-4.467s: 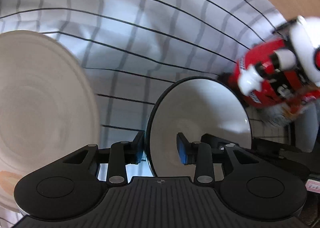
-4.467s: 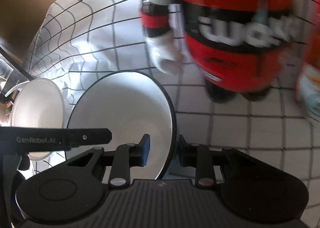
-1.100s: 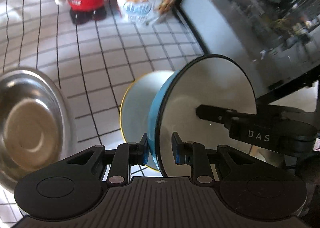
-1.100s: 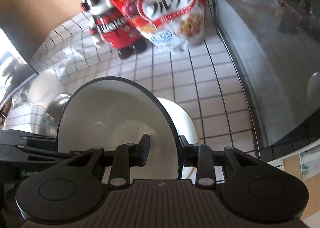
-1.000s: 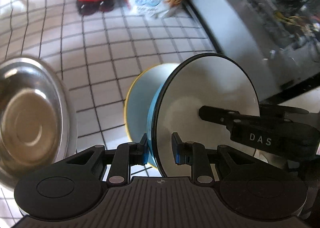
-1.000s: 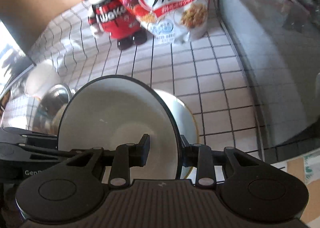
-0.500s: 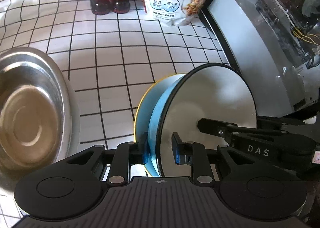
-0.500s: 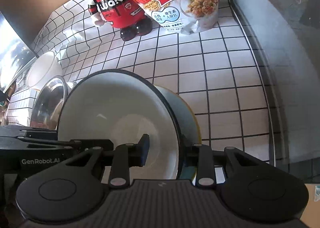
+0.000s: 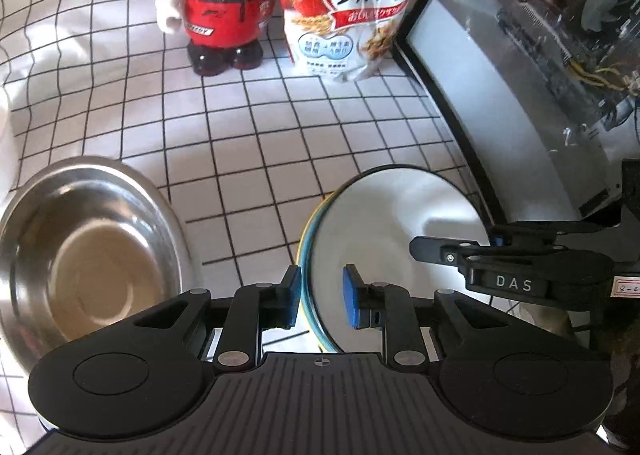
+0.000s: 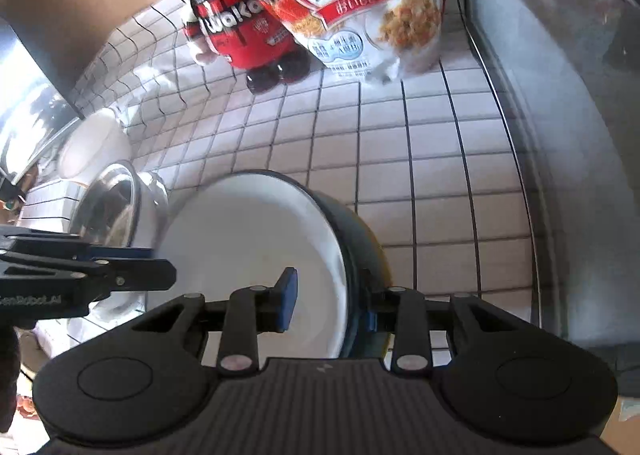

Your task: Organize plates and bowls

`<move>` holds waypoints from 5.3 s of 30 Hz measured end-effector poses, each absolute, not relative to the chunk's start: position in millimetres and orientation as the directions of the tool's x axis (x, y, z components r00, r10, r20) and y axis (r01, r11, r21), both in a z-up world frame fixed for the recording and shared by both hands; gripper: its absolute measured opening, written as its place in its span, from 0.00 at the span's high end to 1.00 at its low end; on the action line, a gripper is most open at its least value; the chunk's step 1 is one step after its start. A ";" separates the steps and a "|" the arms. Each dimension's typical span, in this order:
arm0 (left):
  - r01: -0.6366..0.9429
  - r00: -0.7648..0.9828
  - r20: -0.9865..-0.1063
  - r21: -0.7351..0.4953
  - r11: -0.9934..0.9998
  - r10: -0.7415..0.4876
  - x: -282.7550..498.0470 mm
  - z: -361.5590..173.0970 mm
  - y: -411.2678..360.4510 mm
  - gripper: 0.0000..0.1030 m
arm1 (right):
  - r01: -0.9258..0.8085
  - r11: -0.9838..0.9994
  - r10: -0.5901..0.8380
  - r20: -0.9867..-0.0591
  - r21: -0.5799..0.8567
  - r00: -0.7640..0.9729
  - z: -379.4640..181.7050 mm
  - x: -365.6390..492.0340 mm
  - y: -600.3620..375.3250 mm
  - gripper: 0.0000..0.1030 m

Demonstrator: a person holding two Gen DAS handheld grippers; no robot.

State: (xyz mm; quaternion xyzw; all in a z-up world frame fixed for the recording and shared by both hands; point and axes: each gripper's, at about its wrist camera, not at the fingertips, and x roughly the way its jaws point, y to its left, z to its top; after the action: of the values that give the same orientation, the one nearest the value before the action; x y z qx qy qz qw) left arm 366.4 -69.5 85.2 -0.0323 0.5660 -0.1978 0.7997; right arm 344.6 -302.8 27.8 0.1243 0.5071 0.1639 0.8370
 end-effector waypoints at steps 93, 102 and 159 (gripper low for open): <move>-0.467 0.515 -0.857 -0.303 0.831 -0.024 454.3 -3.6 269.2 0.75 | -0.667 0.742 0.345 -0.888 0.061 0.303 31.1 573.8 111.6 0.36; -0.397 0.520 -0.852 -0.300 0.867 -0.057 469.5 -8.0 265.2 0.75 | -0.673 0.708 0.425 -0.890 0.212 0.166 17.8 576.7 113.4 0.53; 0.101 0.347 -0.828 -0.435 0.895 -0.441 345.6 80.4 -73.5 0.82 | -0.183 0.944 0.331 -0.789 0.276 0.518 104.7 341.4 -306.0 0.76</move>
State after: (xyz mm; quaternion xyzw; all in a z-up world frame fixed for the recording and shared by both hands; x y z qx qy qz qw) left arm 345.6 -73.5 80.4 -0.1556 0.5462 -0.1684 0.8057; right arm 341.3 -306.0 104.7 0.0791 0.4680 0.1481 0.8676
